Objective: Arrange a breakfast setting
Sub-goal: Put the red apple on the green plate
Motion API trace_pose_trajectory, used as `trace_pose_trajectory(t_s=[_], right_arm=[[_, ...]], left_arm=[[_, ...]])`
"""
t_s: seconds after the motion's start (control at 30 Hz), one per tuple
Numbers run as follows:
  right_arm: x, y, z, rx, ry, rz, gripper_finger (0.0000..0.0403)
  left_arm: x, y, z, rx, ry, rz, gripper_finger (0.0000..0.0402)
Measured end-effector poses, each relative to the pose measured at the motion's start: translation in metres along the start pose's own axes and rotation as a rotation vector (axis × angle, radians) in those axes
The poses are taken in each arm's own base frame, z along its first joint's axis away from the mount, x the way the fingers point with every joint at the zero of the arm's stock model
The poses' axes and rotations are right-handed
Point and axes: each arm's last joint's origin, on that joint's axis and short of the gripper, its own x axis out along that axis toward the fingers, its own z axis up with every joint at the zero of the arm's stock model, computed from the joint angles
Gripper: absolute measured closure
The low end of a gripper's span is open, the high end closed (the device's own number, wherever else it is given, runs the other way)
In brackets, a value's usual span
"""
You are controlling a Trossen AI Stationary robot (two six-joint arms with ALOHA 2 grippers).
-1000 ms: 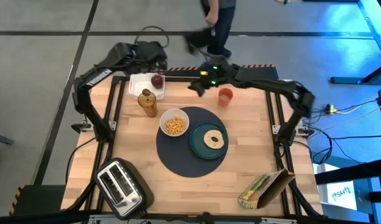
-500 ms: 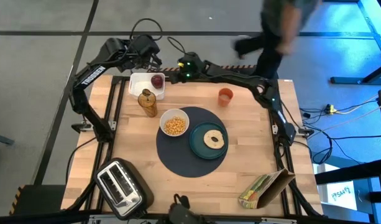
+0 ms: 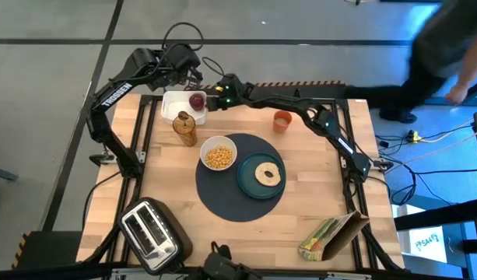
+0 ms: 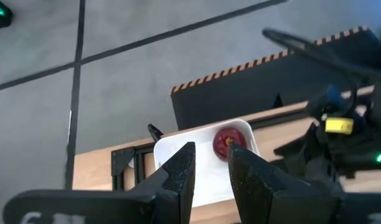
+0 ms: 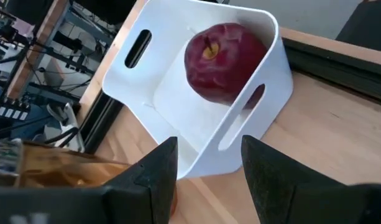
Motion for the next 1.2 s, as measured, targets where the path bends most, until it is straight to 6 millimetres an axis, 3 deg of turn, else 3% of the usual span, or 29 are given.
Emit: trace_pose_trajectory(t_s=[0.43, 0.9, 1.2], right_arm=[[0.022, 0.002, -0.019, 0.005, -0.006, 0.012, 0.0235], [0.022, 0.002, -0.021, 0.050, -0.034, -0.034, 0.0236], [0.022, 0.000, -0.021, 0.060, -0.047, -0.071, 0.0294]], left_arm=[[0.000, -0.002, 0.002, -0.022, -0.017, -0.013, 0.0313], [0.000, -0.002, 0.002, -0.022, -0.016, -0.014, 0.0313], [0.000, -0.002, 0.002, -0.023, -0.016, -0.016, 0.0313]])
